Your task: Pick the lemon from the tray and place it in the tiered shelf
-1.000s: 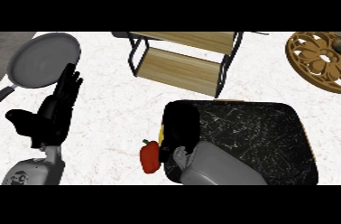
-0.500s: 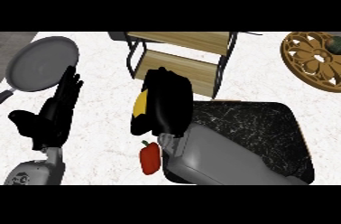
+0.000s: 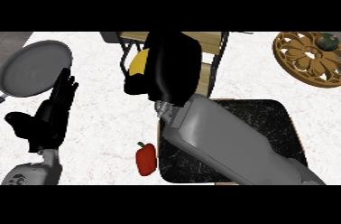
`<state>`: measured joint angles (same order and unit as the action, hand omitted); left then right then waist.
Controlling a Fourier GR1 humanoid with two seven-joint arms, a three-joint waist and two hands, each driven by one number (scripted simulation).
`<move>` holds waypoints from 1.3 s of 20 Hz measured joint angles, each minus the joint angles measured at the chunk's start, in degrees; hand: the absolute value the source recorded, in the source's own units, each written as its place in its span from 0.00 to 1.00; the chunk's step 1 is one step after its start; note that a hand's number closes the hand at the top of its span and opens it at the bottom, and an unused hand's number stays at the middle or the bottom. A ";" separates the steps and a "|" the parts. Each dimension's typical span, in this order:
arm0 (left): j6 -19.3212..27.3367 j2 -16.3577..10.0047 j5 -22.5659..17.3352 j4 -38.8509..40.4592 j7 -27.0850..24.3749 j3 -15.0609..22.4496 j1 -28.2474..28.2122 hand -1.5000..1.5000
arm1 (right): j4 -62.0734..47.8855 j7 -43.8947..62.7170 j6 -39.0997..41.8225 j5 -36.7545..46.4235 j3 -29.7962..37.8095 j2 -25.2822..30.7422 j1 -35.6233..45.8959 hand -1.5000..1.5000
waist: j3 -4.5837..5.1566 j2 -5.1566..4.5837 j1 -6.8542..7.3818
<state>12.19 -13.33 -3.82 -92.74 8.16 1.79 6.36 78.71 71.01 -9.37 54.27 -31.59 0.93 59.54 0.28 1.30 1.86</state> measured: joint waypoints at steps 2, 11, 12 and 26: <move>0.29 0.38 0.22 -0.06 -0.06 0.23 -0.03 0.50 | -1.18 0.02 -0.11 1.38 1.61 -0.02 1.48 1.00 | -0.02 -0.10 -0.07; 0.09 0.54 0.34 -0.33 -0.28 0.14 0.18 0.50 | -7.15 -0.16 -2.34 6.22 6.61 -0.11 4.71 1.00 | -0.12 -0.87 0.23; 0.08 0.59 0.27 -0.30 -0.23 0.08 0.24 0.50 | -7.72 -0.18 -2.78 6.51 6.98 -0.12 4.88 1.00 | -0.13 -0.94 0.25; 0.12 0.81 0.75 -1.58 0.62 -0.16 0.56 0.50 | -19.49 -4.30 -12.84 9.81 10.23 -0.25 4.84 1.00 | -0.23 -1.65 0.57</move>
<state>12.31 -12.52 -3.07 -94.33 8.78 1.63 6.92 59.22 66.71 -22.21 64.08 -21.36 0.69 64.38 0.05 -0.34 2.43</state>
